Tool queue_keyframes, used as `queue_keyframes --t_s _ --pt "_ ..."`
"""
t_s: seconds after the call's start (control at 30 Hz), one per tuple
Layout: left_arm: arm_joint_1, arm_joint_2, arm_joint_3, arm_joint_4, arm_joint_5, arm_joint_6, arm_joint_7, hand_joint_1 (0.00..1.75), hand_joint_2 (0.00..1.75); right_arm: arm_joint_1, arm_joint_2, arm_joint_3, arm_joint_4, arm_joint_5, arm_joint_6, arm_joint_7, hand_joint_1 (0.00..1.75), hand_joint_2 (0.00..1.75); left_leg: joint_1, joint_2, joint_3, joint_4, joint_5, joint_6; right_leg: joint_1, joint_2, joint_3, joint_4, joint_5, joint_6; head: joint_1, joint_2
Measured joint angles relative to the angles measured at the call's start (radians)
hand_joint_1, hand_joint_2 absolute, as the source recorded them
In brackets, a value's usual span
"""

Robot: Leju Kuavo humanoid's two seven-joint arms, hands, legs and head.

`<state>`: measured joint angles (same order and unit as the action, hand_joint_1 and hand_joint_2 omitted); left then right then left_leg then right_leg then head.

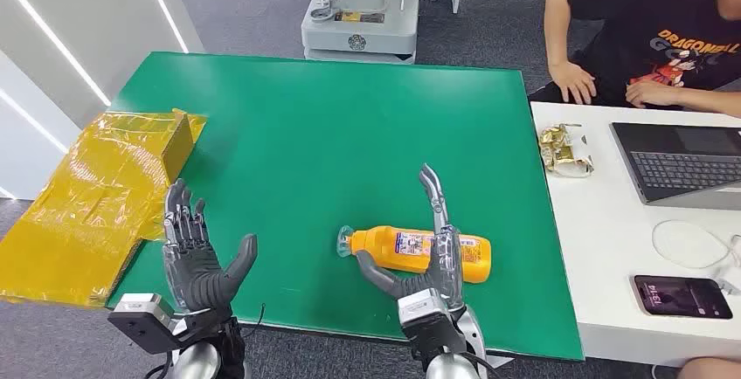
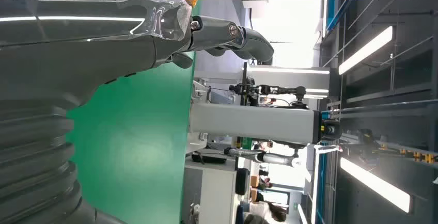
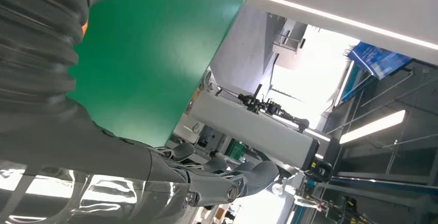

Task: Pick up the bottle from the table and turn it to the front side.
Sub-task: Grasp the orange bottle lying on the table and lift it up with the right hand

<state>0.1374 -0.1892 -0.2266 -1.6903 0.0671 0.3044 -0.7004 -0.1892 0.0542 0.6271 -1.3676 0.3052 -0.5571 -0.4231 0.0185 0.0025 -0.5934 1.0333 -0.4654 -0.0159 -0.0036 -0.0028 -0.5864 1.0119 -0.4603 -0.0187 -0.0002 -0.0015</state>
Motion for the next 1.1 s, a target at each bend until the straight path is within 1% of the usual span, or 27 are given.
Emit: queue_keyframes --t_s 0.5,0.6,0.67,0.73,0.8,0.9,1.03,1.1 --pt "-0.008 0.0 0.006 0.0 -0.001 0.009 0.0 0.0 1.75 -0.037 0.01 0.007 0.037 -0.003 0.034 0.001 0.0 1.75 0.0 0.0 0.0 0.0 0.0 0.0 0.0 0.0 0.0 0.0 0.0 0.0 0.0 0.0" --pt "-0.007 -0.001 0.01 0.0 -0.005 0.004 0.0 0.0 1.75 -0.043 0.01 0.011 0.044 0.009 0.053 0.019 0.0 1.75 0.0 0.0 0.0 0.0 0.0 0.0 0.0 0.0 0.0 0.0 0.0 0.0 0.0 0.0" --pt "-0.006 -0.004 0.018 0.0 -0.009 -0.006 0.0 0.0 1.75 -0.055 0.008 0.017 0.051 0.064 0.09 0.079 0.0 1.75 0.0 0.0 0.0 0.0 0.0 0.0 0.0 0.0 0.0 0.0 0.0 0.0 0.0 0.0" --pt "-0.004 -0.01 0.027 0.0 -0.015 -0.018 0.0 0.0 1.75 -0.071 0.002 0.021 0.057 0.163 0.158 0.185 0.0 1.75 0.0 0.0 0.0 0.0 0.0 0.0 0.0 0.0 0.0 0.0 0.0 0.0 0.0 0.0" --pt "-0.001 -0.014 0.034 0.0 -0.02 -0.027 0.001 0.0 1.75 -0.084 -0.007 0.022 0.059 0.24 0.216 0.265 0.0 1.75 0.0 0.0 0.0 0.0 0.0 0.0 0.0 -0.001 0.0 0.0 0.0 0.0 0.0 0.0" --pt "0.001 -0.018 0.043 0.0 -0.025 -0.036 0.005 0.0 1.75 -0.1 -0.018 0.022 0.06 0.301 0.277 0.323 0.0 1.75 0.0 0.0 0.0 0.0 0.0 0.0 0.0 0.0 0.0 0.0 0.0 0.0 0.0 0.0" --pt "0.0 -0.024 0.052 0.0 -0.035 -0.061 0.023 0.0 1.75 -0.137 -0.043 0.022 0.065 0.387 0.459 0.435 0.0 1.75 0.0 0.0 0.0 0.001 0.0 0.0 0.0 0.0 0.0 0.0 0.0 0.0 0.0 0.0" --pt "-0.001 -0.027 0.053 0.0 -0.039 -0.07 0.034 0.0 1.75 -0.165 -0.057 0.021 0.077 0.421 0.53 0.483 0.0 1.75 0.0 0.0 0.0 0.001 0.0 0.0 0.0 0.0 0.0 0.0 0.0 0.0 0.0 0.0"
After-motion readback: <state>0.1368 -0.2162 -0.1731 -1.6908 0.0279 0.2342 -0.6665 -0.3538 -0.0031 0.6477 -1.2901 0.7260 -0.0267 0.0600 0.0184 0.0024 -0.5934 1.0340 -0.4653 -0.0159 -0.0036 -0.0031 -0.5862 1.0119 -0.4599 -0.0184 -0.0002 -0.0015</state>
